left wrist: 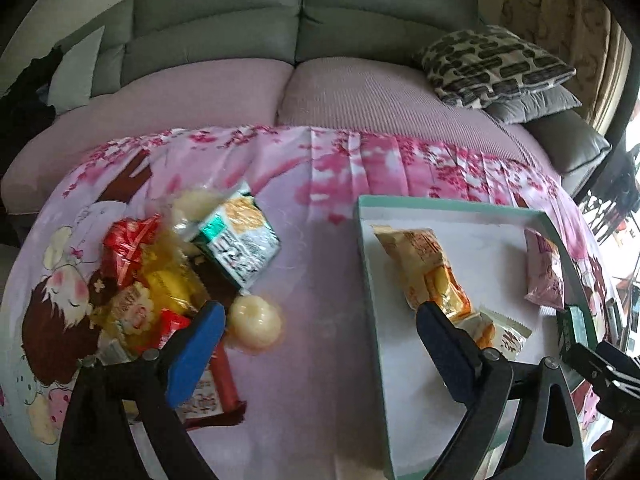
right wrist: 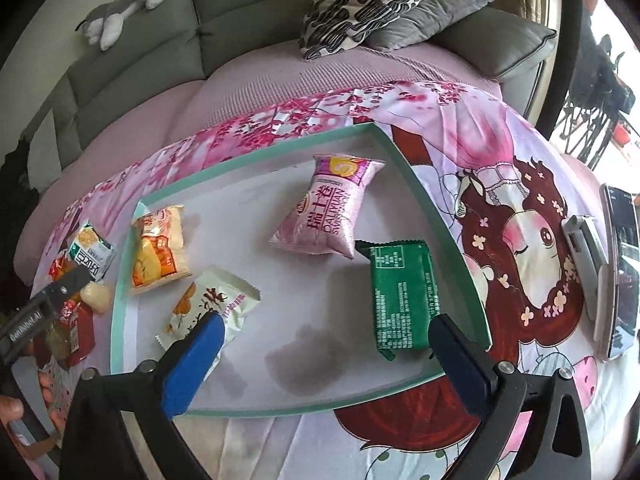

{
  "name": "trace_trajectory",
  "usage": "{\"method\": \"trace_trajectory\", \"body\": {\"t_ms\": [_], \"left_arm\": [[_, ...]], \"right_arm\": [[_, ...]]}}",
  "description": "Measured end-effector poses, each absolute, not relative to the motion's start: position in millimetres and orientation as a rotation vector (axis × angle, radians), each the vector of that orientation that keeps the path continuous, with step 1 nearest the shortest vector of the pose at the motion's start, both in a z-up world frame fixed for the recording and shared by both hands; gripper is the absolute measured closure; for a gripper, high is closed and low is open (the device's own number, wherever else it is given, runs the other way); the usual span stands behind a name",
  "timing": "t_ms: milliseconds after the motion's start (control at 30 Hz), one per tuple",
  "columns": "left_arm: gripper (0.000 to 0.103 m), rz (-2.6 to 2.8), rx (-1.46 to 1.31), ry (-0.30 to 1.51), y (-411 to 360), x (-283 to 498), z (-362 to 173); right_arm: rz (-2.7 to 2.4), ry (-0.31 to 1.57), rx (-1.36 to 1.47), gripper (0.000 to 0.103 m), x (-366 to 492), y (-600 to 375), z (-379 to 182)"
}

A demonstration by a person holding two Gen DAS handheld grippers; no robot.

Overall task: Organize snacks
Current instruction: 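Move both tools back toward the snack pile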

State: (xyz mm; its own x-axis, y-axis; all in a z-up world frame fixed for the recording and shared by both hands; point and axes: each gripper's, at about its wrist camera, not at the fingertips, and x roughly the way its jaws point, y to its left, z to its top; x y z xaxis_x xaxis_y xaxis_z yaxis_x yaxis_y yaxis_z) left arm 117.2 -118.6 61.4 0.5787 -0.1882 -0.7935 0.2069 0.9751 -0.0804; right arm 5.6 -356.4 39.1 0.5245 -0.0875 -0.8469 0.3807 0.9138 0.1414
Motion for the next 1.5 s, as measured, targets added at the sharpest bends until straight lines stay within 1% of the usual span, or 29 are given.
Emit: {"method": "trace_trajectory", "body": {"t_ms": [333, 600, 867, 1000, 1500], "left_arm": [[0.006, -0.152, 0.025, 0.885, -73, 117, 79], [0.006, -0.011, -0.024, 0.876, -3, 115, 85], [0.006, 0.181, -0.136, 0.899, 78, 106, 74], [0.006, 0.225, -0.182, 0.913, 104, 99, 67], [0.006, 0.182, -0.321, 0.941, 137, 94, 49]], "right_arm": [[-0.231, 0.988, 0.313, 0.0, 14, -332, 47], [-0.163, 1.006, 0.276, 0.0, 27, -296, 52], [-0.078, 1.016, 0.225, 0.0, 42, -251, 58], [-0.02, 1.019, 0.194, 0.0, 51, -222, 60], [0.184, 1.082, 0.102, 0.0, 76, -122, 41]]}}
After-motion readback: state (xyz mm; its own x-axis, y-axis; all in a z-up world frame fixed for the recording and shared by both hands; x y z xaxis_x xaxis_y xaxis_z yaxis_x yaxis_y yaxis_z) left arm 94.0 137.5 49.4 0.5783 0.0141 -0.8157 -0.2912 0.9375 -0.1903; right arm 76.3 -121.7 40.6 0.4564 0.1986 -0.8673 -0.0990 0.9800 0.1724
